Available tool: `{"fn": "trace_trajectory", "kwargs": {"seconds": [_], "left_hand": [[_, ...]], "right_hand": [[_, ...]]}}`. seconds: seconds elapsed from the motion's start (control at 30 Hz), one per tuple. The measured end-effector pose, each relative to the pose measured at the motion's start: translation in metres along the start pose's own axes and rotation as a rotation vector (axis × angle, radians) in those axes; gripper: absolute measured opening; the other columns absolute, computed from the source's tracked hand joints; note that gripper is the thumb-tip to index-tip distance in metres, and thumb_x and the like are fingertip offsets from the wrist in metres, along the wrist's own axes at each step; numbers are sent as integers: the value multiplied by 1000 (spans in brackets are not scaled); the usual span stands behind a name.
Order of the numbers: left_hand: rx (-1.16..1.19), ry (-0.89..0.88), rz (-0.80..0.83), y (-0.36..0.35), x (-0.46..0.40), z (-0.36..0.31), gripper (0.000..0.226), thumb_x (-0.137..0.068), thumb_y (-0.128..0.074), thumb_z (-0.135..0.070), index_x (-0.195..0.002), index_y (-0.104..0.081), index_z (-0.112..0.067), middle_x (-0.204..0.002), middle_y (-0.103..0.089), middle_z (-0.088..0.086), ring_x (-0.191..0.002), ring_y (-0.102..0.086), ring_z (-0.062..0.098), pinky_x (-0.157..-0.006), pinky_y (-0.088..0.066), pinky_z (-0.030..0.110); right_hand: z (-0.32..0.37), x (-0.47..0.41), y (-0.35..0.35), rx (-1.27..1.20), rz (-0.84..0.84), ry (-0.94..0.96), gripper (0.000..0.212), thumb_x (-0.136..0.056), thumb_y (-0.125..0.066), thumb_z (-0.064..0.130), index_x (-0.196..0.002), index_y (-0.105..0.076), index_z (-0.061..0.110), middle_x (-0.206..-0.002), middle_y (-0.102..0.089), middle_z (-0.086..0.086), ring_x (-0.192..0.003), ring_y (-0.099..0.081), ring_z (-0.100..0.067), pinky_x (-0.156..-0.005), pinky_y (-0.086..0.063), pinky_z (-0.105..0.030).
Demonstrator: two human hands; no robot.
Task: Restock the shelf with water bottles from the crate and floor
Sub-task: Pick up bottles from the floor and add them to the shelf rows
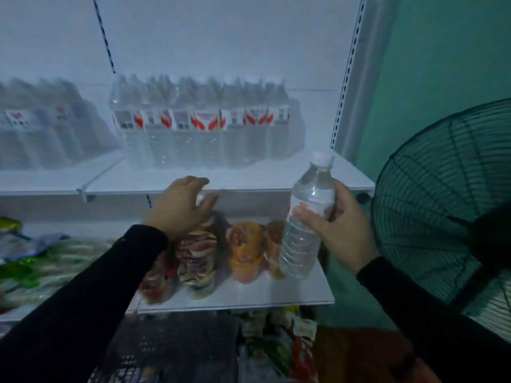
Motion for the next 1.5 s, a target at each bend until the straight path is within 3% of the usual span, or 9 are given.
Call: {"fn": "trace_trajectory", "kwargs": {"seconds": [0.17, 0.27, 0.43, 0.57, 0.73, 0.97, 1.1, 1.23, 1.5], "left_hand": [[-113, 215, 152, 15, -31, 84, 57, -99, -40, -50, -133, -50, -7, -135, -51, 18, -123, -47, 34, -99, -39, 42], [-153, 174, 255, -3, -42, 107, 50, -100, -33, -50, -133, -49, -16, -131, -51, 15, -119, -47, 31, -99, -41, 40], [-259, 89, 228, -29, -58, 134, 103, -75, 15, -81, -129, -53, -25, -126, -54, 7, -115, -49, 27, -95, -39, 39], [-216, 114, 172, -28, -60, 131, 94, -74, 1, -81, -127, -49, -21, -128, -54, 7, -120, -49, 24, -99, -38, 37], [-238, 127, 195, -33, -60, 138, 106, -71, 7, -87, -141, -41, -23, -149, -41, 6, -136, -37, 23, -111, -30, 37], [-261, 154, 209, -40, -60, 142, 89, -81, -8, -80, -148, -33, -26, -157, -29, 5, -145, -24, 22, -117, -20, 38], [-254, 149, 197, -38, -59, 141, 102, -73, 5, -86, -146, -36, -26, -156, -33, 5, -144, -27, 22, -116, -22, 38], [-250, 148, 184, -36, -58, 139, 112, -67, 13, -86, -147, -36, -25, -156, -32, 5, -144, -27, 22, -116, -21, 38], [-256, 151, 179, -41, -60, 145, 107, -70, 9, -86, -148, -34, -27, -157, -30, 4, -145, -24, 21, -117, -20, 38]], "right_hand": [[43, -48, -32, 91, -92, 60, 53, -76, -82, 40, -122, -56, 37, -108, -70, 16, -97, -67, -2, -91, -56, -37], [53, -78, -45, 176, -162, 61, 64, -75, -81, 46, -130, -52, 32, -107, -69, 17, -95, -66, 0, -89, -56, -33], [55, -129, -59, 225, -246, 63, 70, -75, -80, 49, -135, -48, 32, -104, -65, 22, -96, -63, -2, -90, -54, -35], [53, -166, -71, 275, -291, 53, 71, -79, -77, 49, -139, -44, 30, -99, -57, 24, -92, -59, -5, -84, -49, -27], [29, -197, -91, 297, -302, 9, 79, -77, -75, 56, -142, -39, 29, -119, -64, 7, -106, -62, -19, -91, -54, -38], [15, -213, -102, 336, -276, -1, 94, -71, -74, 65, -146, -32, 27, -127, -60, 4, -107, -62, -17, -90, -56, -40], [-3, -195, -103, 263, -153, -44, 79, -82, -76, 40, -146, -33, 23, -130, -60, 6, -110, -60, -13, -96, -52, -34], [-31, -174, -104, 306, -23, -93, 65, -87, -73, 32, -141, -39, 24, -130, -58, 5, -111, -57, -14, -93, -46, -28], [-50, -194, -115, 317, -127, -115, 60, -86, -74, 34, -136, -45, 21, -131, -60, -1, -118, -59, -23, -99, -48, -36]]}}
Point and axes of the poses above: each hand's wrist, its own x-axis away from the middle knuckle, its own y-axis out of the back of the hand, z = x × y, the point moved 7 cm from there along -x, towards the middle knuckle
